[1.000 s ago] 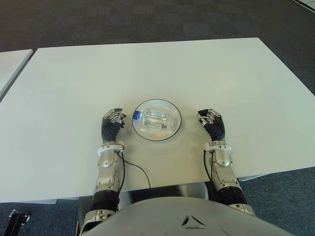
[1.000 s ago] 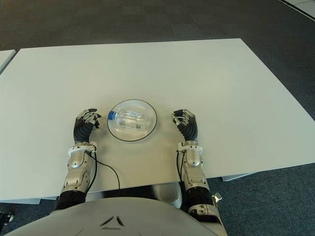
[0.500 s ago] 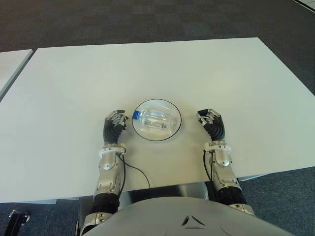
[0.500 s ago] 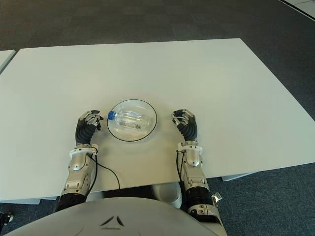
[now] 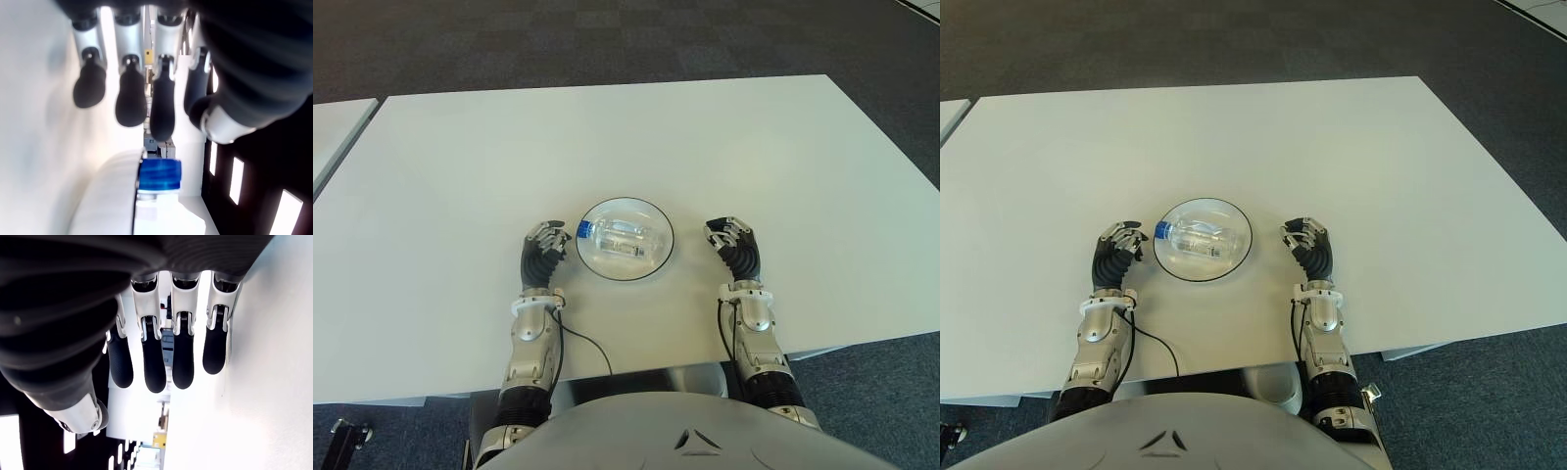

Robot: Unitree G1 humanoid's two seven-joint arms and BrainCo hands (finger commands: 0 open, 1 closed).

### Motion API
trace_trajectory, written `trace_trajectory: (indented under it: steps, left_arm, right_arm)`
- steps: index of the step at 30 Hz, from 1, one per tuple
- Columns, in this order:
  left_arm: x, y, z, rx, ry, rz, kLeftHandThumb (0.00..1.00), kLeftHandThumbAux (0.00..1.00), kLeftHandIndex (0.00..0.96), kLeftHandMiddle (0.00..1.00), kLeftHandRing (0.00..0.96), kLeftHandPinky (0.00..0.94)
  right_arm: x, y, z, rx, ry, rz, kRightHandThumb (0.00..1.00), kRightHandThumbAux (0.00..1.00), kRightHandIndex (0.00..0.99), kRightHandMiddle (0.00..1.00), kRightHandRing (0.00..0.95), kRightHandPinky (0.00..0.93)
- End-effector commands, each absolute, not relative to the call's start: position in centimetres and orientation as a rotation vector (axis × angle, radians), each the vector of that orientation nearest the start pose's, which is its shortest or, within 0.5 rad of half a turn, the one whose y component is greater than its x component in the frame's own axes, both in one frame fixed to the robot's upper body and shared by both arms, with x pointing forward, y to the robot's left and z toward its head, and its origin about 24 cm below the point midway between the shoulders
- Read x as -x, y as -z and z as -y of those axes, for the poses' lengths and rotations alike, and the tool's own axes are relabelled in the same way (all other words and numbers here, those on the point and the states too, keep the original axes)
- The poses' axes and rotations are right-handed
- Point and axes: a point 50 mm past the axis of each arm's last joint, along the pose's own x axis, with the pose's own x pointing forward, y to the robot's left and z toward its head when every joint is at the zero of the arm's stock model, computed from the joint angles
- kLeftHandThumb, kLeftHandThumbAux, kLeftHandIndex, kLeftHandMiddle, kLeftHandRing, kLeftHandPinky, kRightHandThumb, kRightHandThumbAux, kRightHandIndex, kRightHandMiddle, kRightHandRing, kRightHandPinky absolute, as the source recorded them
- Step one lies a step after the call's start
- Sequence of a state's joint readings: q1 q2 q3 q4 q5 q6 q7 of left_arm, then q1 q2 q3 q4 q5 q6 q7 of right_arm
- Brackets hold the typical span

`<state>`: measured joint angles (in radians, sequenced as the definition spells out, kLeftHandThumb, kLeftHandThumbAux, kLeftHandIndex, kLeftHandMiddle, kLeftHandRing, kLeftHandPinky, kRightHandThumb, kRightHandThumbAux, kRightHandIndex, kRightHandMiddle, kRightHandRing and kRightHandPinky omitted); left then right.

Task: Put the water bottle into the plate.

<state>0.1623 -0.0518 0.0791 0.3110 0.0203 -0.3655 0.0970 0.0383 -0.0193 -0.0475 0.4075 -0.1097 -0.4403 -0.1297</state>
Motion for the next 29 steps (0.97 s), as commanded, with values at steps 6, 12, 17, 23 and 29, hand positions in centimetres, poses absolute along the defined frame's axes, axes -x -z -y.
trace_trajectory:
  steps: [6, 12, 17, 23, 29]
  left_arm:
    - [-19.44, 4.19, -16.87, 0.019, -0.241, -0.184, 0.837, 0.677, 0.403, 0.551, 0.723, 0.715]
    - [-19.43, 4.08, -16.85, 0.016, -0.244, -0.168, 0.837, 0.677, 0.404, 0.549, 0.720, 0.717]
    - [-19.44, 4.00, -16.77, 0.013, -0.244, -0.160, 0.836, 0.677, 0.403, 0.552, 0.722, 0.722]
    - [-19.45, 3.97, -16.79, 0.005, -0.242, -0.155, 0.836, 0.677, 0.402, 0.558, 0.729, 0.726]
    - [-19.45, 3.87, -16.76, 0.002, -0.234, -0.149, 0.836, 0.678, 0.400, 0.561, 0.733, 0.730]
  right_arm:
    - [-22.29, 2.47, 16.77, 0.108, 0.137, -0.040, 0.710, 0.733, 0.424, 0.432, 0.392, 0.399]
    - [-22.33, 2.46, 16.70, 0.109, 0.138, -0.040, 0.710, 0.734, 0.424, 0.428, 0.389, 0.399]
    - [-22.34, 2.46, 16.69, 0.109, 0.139, -0.039, 0.710, 0.734, 0.424, 0.429, 0.391, 0.404]
    - [-22.36, 2.46, 16.65, 0.106, 0.137, -0.035, 0.709, 0.734, 0.425, 0.432, 0.396, 0.405]
    - [-22.37, 2.46, 16.63, 0.105, 0.131, -0.030, 0.709, 0.734, 0.425, 0.432, 0.395, 0.404]
